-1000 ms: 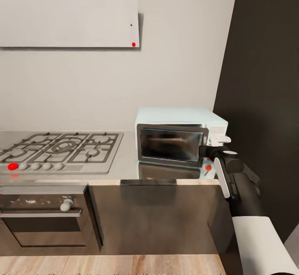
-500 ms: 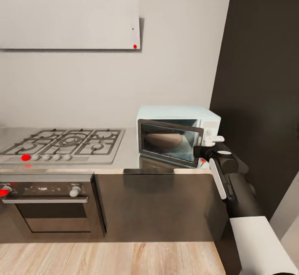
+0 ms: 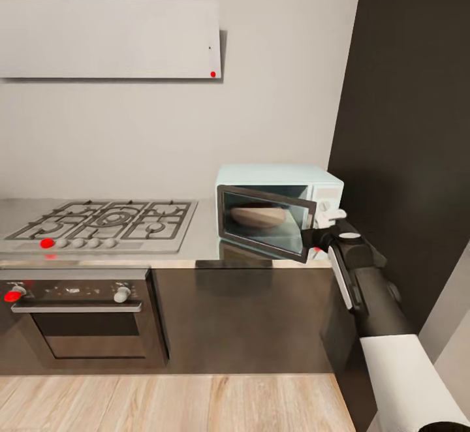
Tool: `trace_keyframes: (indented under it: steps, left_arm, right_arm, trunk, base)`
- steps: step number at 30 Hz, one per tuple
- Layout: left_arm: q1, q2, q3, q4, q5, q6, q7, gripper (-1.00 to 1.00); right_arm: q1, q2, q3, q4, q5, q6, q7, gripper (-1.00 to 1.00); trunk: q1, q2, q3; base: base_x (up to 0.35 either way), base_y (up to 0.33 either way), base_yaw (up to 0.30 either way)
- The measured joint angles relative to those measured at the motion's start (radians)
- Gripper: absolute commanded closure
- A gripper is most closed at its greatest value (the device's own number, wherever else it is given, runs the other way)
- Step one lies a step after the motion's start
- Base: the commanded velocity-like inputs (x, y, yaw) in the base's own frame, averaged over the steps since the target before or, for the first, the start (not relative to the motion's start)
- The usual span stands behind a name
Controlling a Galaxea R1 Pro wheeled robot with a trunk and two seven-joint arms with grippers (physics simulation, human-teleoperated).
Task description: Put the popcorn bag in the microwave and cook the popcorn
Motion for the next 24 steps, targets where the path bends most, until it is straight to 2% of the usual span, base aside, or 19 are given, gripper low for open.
trace_keyframes:
  steps: [1, 2, 3, 5, 6, 8, 11, 12, 13, 14, 15, 24]
  left_arm:
    - [0.0, 0.0, 0.0, 0.0, 0.0, -0.002, 0.0, -1.0]
    - [0.0, 0.0, 0.001, 0.0, 0.0, -0.003, 0.0, -1.0]
    - [0.001, 0.0, 0.001, -0.001, 0.0, -0.004, 0.0, -1.0]
    - [0.0, 0.0, 0.002, -0.001, 0.0, -0.004, 0.0, -1.0]
    - [0.0, 0.0, 0.002, -0.001, 0.0, -0.004, 0.0, -1.0]
    - [0.001, 0.0, 0.002, -0.001, 0.0, -0.004, 0.0, -1.0]
    - [0.001, 0.0, 0.001, -0.001, 0.0, -0.005, 0.0, -1.0]
    - [0.001, 0.0, 0.001, -0.001, 0.0, -0.005, 0.0, -1.0]
    - [0.0, 0.0, 0.001, -0.001, 0.0, -0.005, 0.0, -1.0]
    - [0.0, 0.0, 0.002, -0.001, 0.0, -0.005, 0.0, -1.0]
    - [0.0, 0.0, 0.002, -0.001, 0.0, -0.005, 0.0, -1.0]
    - [0.0, 0.0, 0.002, -0.001, 0.0, -0.005, 0.0, -1.0]
  right_arm:
    - [-0.002, 0.0, -0.002, 0.0, 0.033, 0.003, 0.026, 1.0]
    - [-0.01, 0.0, -0.006, -0.007, 0.04, 0.041, 0.045, 1.0]
    - [-0.005, 0.0, -0.022, -0.015, 0.052, 0.032, 0.08, 1.0]
    - [-0.03, 0.0, -0.028, -0.003, 0.139, 0.051, 0.148, 1.0]
    - [-0.037, 0.0, -0.027, -0.001, 0.16, 0.059, 0.166, 1.0]
    - [-0.033, -0.001, -0.045, -0.007, 0.154, 0.06, 0.181, 1.0]
    - [-0.026, 0.001, -0.048, -0.009, 0.164, 0.045, 0.184, 1.0]
    - [-0.028, 0.001, -0.048, -0.003, 0.165, 0.041, 0.183, -1.0]
    - [-0.023, 0.002, -0.043, -0.001, 0.159, 0.034, 0.177, -1.0]
    - [0.031, 0.003, 0.03, 0.0, -0.13, -0.034, -0.132, -1.0]
    - [0.036, 0.003, 0.034, -0.001, -0.148, -0.037, -0.194, -1.0]
    - [0.036, -0.004, 0.034, 0.005, -0.157, -0.027, -0.19, -1.0]
  trunk:
    - [0.0, 0.0, 0.0]
    - [0.0, 0.0, 0.0]
    - [0.0, -0.001, 0.0]
    - [0.0, 0.0, 0.0]
    - [0.0, 0.0, 0.0]
    - [0.0, -0.001, 0.0]
    - [0.0, -0.001, 0.0]
    - [0.0, -0.001, 0.0]
    - [0.0, 0.0, 0.0]
    - [0.0, 0.0, 0.0]
    - [0.0, 0.0, 0.0]
    - [0.0, 0.0, 0.0]
  base:
    - [-0.063, 0.0, 0.0]
    - [-0.147, 0.0, 0.0]
    - [-0.26, 0.0, 0.0]
    - [-0.288, 0.0, 0.0]
    - [-0.154, 0.0, 0.0]
    - [-0.065, 0.0, 0.0]
    - [-0.016, 0.0, 0.0]
    - [-0.004, 0.0, 0.0]
    - [-0.002, 0.0, 0.0]
    - [-0.001, 0.0, 0.0]
    - [0.0, 0.0, 0.0]
    - [0.0, 0.0, 0.0]
